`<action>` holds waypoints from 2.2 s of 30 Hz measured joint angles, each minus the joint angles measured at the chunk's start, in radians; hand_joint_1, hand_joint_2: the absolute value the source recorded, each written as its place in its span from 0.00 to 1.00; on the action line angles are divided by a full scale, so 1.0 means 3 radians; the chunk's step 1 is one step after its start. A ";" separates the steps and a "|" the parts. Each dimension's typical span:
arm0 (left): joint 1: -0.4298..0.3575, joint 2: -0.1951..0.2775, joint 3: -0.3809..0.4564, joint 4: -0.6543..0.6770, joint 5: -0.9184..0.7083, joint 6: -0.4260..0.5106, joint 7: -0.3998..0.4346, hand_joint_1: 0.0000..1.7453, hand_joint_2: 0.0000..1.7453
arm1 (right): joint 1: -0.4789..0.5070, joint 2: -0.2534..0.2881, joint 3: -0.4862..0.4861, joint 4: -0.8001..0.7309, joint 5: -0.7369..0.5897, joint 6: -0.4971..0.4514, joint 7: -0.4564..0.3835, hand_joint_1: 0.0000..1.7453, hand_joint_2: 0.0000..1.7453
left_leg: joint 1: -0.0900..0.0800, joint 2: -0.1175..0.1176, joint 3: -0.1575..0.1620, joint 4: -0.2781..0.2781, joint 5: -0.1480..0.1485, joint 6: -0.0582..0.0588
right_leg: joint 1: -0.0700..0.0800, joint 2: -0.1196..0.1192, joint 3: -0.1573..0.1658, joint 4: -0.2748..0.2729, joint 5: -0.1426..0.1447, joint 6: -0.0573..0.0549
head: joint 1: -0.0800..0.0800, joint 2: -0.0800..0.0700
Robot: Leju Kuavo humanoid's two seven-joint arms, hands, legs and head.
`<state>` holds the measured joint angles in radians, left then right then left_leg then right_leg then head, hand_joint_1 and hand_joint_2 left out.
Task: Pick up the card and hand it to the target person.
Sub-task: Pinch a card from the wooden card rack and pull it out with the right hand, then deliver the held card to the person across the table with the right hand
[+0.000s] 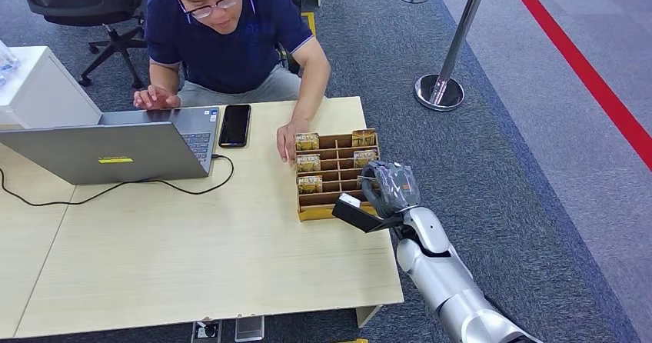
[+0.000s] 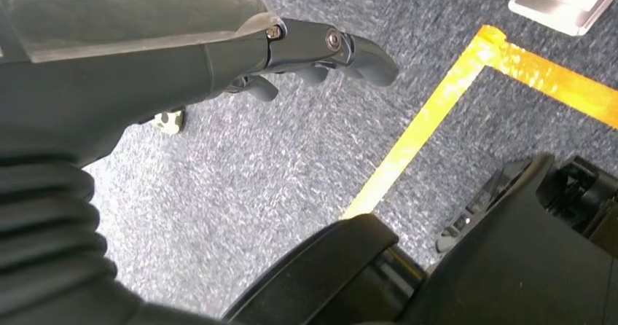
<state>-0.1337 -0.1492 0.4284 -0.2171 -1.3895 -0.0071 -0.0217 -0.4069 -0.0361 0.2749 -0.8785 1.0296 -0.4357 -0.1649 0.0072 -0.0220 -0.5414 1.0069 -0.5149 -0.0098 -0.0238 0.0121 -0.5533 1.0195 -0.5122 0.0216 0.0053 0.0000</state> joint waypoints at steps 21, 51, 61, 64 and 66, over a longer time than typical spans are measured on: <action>-0.0085 -0.0003 -0.0072 0.0000 0.0012 0.0115 0.0013 0.00 1.00 | 0.0074 0.0017 -0.0151 -0.0685 -0.0871 -0.0404 -0.0702 0.85 1.00 | 0.0000 0.0000 -0.0004 0.0000 0.0001 0.0001 | 0.0000 0.0000 -0.0001 0.0001 0.0001 0.0001 | 0.0001 0.0000; -0.0161 -0.0014 -0.0173 0.0000 -0.0090 -0.0022 0.0001 0.00 0.50 | -0.0943 0.0866 0.0536 0.0332 -0.1030 -0.0661 -0.0951 0.67 1.00 | 0.0000 0.0001 -0.0005 0.0000 0.0004 -0.0001 | 0.0000 0.0002 -0.0003 0.0006 0.0002 0.0000 | 0.0003 0.0000; -0.0138 -0.0017 -0.0244 0.0003 -0.0119 -0.0004 -0.0062 0.00 0.00 | -0.0961 0.0870 0.0555 0.0413 -0.1027 -0.0755 -0.0894 0.00 0.25 | 0.0000 0.0001 -0.0004 0.0000 0.0004 -0.0001 | 0.0000 0.0002 -0.0004 0.0006 0.0002 0.0000 | -0.0002 0.0000; -0.0138 -0.0017 -0.0248 0.0004 -0.0113 -0.0004 -0.0053 0.00 0.00 | -0.0959 0.0853 0.0554 0.0409 -0.1032 -0.0807 -0.0893 0.00 0.00 | 0.0000 0.0001 -0.0003 0.0000 0.0004 -0.0001 | 0.0000 0.0002 -0.0004 0.0005 0.0002 0.0000 | -0.0002 0.0000; -0.0138 -0.0019 -0.0248 0.0004 -0.0104 0.0001 -0.0048 0.00 0.00 | -0.0948 0.0830 0.0541 0.0391 -0.1038 -0.0838 -0.0892 0.00 0.00 | 0.0000 0.0001 -0.0003 0.0001 0.0004 -0.0001 | 0.0000 0.0002 -0.0004 0.0005 0.0002 0.0000 | -0.0002 0.0000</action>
<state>-0.1751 -0.1550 0.3541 -0.2159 -1.4207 -0.0068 -0.0360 -0.6912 0.2128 0.4373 -0.7612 0.7183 -0.6870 -0.4326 0.0073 -0.0216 -0.5423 1.0071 -0.5137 -0.0100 -0.0238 0.0127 -0.5545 1.0211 -0.5117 0.0216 0.0049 0.0000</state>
